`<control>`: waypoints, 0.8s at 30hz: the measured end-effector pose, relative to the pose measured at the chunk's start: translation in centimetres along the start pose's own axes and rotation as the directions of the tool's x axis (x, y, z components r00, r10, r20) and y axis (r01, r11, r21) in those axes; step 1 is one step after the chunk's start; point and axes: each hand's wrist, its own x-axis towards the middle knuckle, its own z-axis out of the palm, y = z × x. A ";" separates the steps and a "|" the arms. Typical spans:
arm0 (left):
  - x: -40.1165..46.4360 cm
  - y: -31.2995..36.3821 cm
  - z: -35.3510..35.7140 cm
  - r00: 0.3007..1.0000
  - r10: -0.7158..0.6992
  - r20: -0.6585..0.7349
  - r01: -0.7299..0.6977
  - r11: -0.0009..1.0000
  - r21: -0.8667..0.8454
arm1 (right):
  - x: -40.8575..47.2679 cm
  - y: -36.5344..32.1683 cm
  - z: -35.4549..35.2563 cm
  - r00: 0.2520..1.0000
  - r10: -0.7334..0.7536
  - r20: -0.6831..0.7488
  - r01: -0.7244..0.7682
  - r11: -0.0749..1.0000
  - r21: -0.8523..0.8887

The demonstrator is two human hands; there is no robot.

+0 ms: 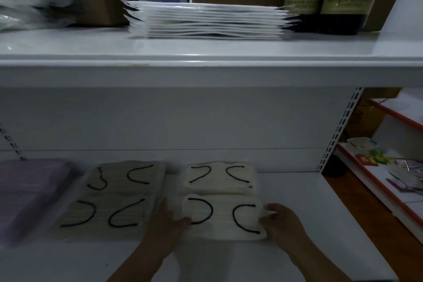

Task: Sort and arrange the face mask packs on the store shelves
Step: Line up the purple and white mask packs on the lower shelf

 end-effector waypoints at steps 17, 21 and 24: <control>0.2 -0.3 -0.2 0.664 0.583 0.468 -0.641 0.121 0.758 | -1.5 0.6 0.9 0.736 -0.606 0.302 0.496 0.179 -0.850; 0.1 0.3 -0.1 0.690 0.544 0.478 -0.627 0.119 0.770 | -1.7 -0.3 0.5 0.770 -0.560 0.304 0.495 0.226 -0.839; 0.3 0.1 -0.2 0.686 0.546 0.480 -0.624 0.103 0.775 | -1.7 0.1 1.0 0.720 -0.610 0.330 0.535 0.187 -0.824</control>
